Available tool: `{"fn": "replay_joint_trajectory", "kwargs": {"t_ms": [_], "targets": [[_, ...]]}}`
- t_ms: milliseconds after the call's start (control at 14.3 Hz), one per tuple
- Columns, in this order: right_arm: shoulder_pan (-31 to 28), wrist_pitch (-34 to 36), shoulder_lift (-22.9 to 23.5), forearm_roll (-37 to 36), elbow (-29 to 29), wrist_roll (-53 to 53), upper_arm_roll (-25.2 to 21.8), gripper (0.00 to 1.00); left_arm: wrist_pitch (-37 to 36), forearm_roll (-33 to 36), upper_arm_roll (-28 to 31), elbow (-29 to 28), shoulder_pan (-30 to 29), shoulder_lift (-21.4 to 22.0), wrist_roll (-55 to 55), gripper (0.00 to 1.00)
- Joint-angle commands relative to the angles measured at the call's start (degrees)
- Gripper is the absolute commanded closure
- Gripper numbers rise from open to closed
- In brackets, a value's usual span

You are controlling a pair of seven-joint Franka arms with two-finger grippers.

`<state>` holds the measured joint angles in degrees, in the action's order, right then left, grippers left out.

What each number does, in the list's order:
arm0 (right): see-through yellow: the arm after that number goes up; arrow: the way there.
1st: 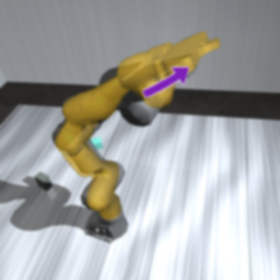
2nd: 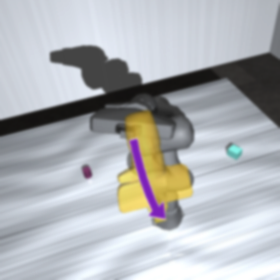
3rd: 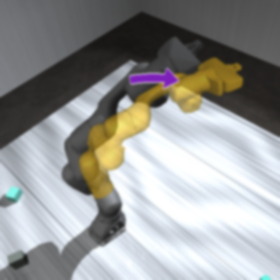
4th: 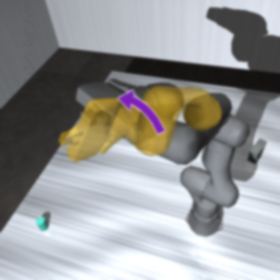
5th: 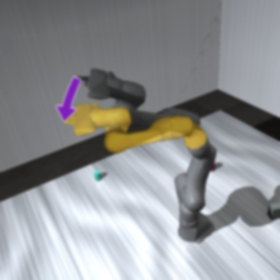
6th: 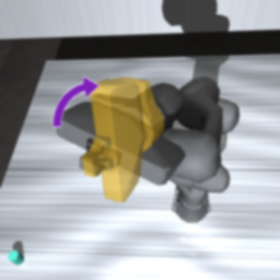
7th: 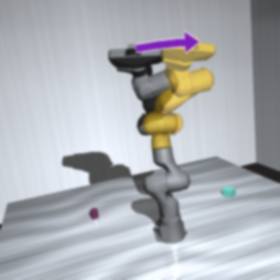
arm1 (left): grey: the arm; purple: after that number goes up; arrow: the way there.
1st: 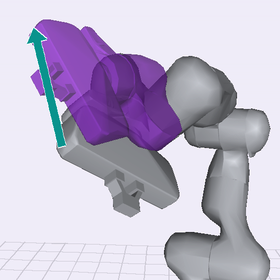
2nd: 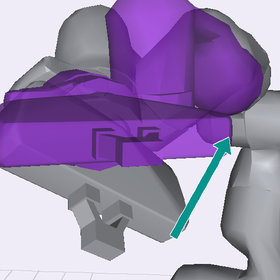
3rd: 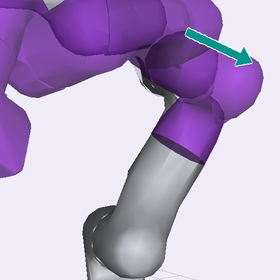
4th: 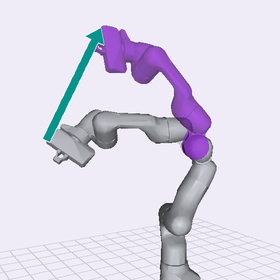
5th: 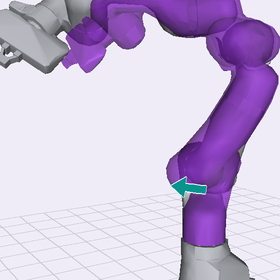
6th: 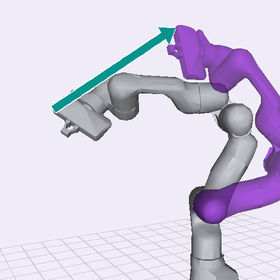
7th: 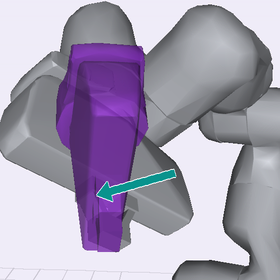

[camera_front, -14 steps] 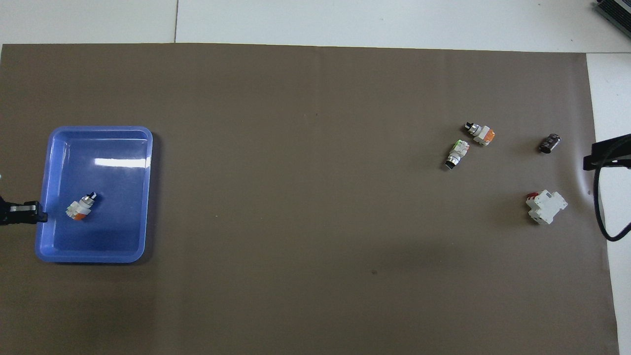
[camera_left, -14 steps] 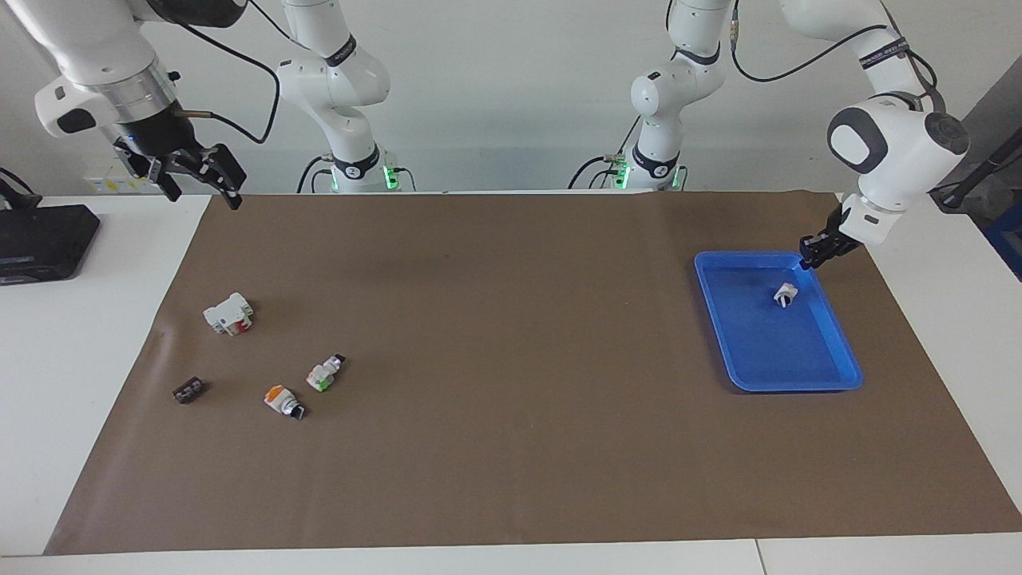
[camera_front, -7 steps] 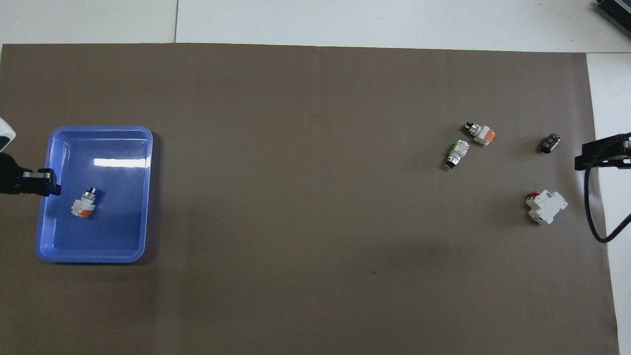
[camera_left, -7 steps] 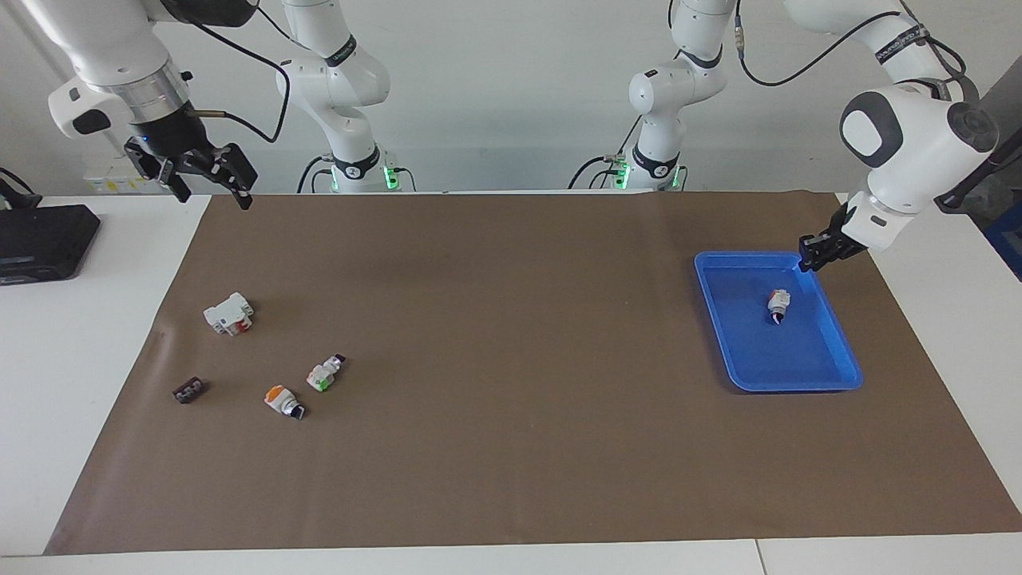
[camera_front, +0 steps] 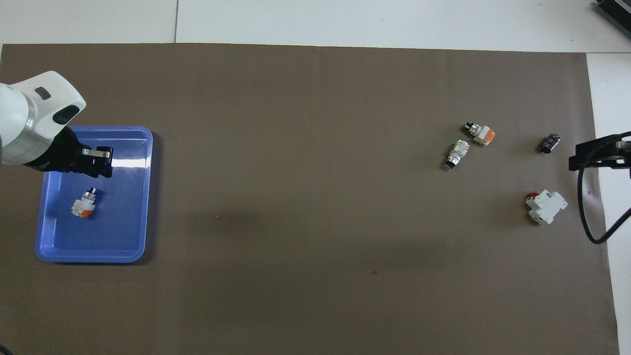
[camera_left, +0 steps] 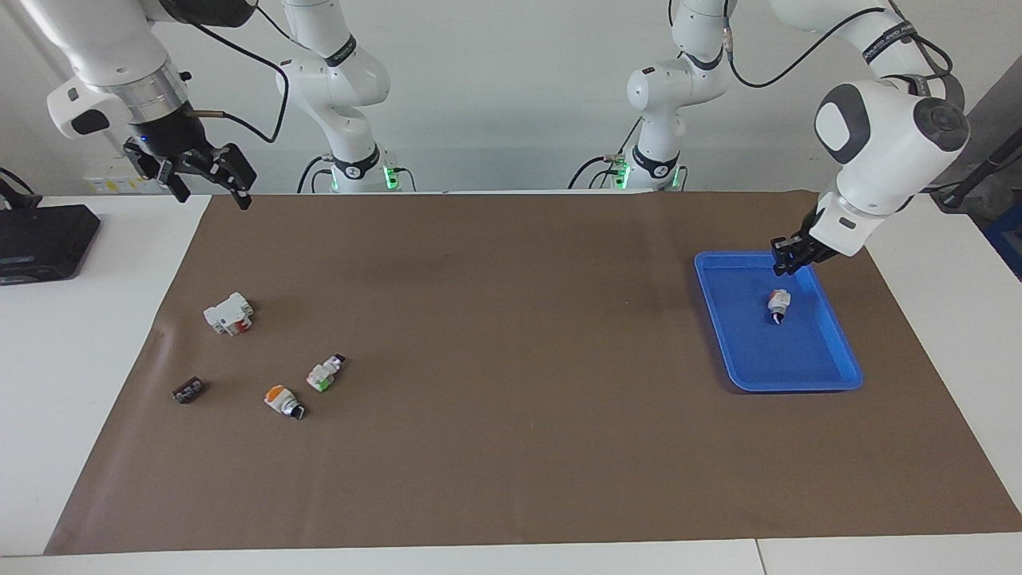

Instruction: Turn and place switch with both arms

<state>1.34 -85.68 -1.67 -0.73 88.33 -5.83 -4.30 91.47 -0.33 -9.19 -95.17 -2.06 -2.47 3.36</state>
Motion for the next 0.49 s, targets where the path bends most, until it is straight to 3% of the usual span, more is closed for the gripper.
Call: {"fn": "replay_joint_trajectory", "kwargs": {"t_ms": [0,140,420], "targets": [[0.24,0.51,-0.35,-0.41,0.17,-0.06,-0.35,0.00,-5.67,0.25,-0.21,4.19,0.39,1.24,-0.11,0.48],[0.24,0.51,-0.35,-0.41,0.26,0.03,-0.27,0.00,-6.57,0.33,-0.91,4.12,0.47,3.94,0.15,0.00],[0.24,0.51,-0.44,-0.41,0.26,0.11,-0.27,0.00,-4.63,0.25,-1.36,4.47,0.39,5.11,0.15,0.00]]}}
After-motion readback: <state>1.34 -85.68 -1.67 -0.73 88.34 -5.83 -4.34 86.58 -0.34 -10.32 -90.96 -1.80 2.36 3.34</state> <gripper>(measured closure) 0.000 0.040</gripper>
